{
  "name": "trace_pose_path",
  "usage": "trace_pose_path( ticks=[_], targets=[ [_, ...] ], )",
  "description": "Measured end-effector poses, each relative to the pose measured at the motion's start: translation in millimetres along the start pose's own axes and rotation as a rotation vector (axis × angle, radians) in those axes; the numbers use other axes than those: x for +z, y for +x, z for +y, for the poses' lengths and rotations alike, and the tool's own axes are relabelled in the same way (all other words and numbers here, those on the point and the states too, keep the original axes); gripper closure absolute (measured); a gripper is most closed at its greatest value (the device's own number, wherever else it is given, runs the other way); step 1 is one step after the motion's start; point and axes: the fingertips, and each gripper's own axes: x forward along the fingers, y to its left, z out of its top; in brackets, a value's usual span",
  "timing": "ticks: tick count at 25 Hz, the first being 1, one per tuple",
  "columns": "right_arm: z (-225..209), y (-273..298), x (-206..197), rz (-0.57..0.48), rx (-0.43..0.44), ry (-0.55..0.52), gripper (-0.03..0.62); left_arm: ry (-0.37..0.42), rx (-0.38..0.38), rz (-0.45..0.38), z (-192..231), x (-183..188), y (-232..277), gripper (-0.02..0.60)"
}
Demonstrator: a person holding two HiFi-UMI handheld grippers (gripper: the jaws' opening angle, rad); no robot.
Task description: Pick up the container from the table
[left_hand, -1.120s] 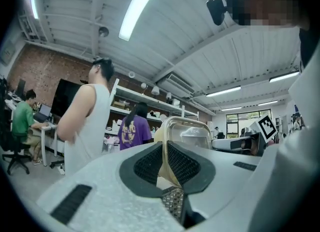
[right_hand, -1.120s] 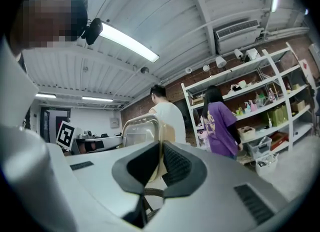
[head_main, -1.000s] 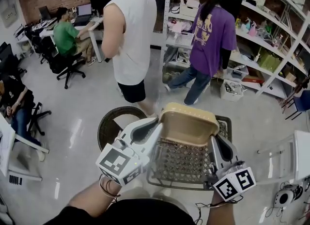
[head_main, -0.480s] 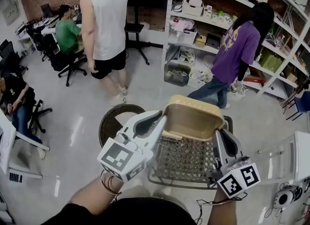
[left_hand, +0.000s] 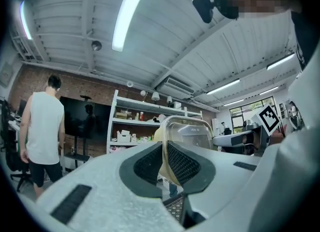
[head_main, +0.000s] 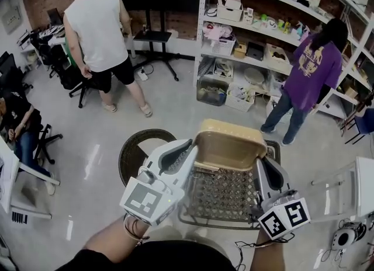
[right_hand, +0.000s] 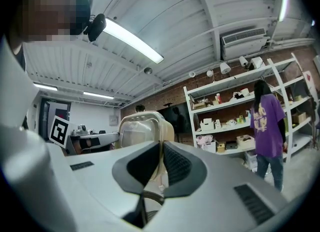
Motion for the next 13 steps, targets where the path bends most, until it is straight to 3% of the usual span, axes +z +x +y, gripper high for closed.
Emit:
trace_pose_path(
  ticks=[13],
  targets=[
    [4,5,-8,-0.006,0.017,0.002,0.566,0.006,0.019,-0.007,7,-8,-2,0.548]
  ],
)
